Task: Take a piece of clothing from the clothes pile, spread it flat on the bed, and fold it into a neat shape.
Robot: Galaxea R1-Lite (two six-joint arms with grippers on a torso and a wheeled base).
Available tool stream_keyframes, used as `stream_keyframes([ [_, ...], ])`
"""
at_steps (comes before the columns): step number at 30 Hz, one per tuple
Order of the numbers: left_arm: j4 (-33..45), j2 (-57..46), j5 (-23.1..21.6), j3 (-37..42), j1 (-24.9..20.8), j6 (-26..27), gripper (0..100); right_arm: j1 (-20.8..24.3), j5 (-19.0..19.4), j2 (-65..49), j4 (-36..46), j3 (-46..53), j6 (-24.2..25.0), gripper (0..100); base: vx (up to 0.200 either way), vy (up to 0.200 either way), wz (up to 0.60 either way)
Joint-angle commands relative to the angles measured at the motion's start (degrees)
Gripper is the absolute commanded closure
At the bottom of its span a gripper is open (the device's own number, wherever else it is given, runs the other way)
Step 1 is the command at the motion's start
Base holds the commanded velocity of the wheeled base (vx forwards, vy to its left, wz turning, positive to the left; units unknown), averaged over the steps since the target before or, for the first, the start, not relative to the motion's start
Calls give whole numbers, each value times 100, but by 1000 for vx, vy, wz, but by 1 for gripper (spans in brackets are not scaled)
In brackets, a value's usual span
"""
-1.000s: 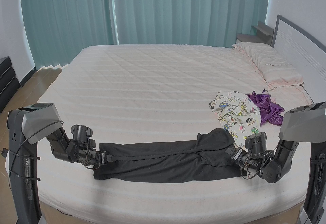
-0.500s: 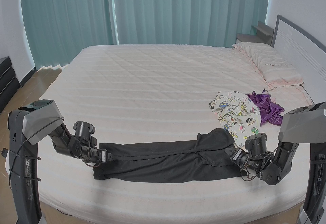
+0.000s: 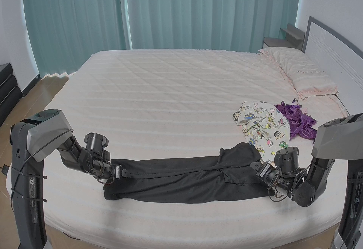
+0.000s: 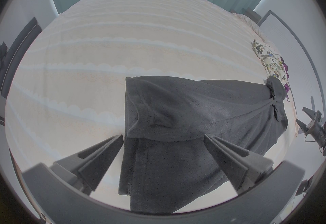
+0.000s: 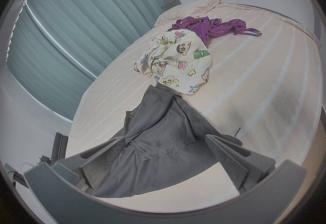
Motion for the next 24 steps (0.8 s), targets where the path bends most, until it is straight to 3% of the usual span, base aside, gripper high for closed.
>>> stream_keyframes([
  [1,-1,10,20,0,0,-23,0,8,5,-15,-28,61,-13,0,0,0,0],
  [5,-45,1,12,62,0,-23,0,25,5,398,-90,166,-356,0,0,0,0],
  [9,-54,1,12,62,-9,-59,0,8,-39,881,-643,219,-505,0,0,0,0],
  [13,-54,1,12,62,-9,-59,0,25,-479,1497,-1320,324,-980,0,0,0,0],
  [16,-54,1,12,70,-9,-67,0,25,-549,1655,-1874,430,-1077,0,0,0,0],
  [24,-63,1,12,70,-9,-120,0,78,-558,1655,-1927,439,-1094,0,0,0,0],
])
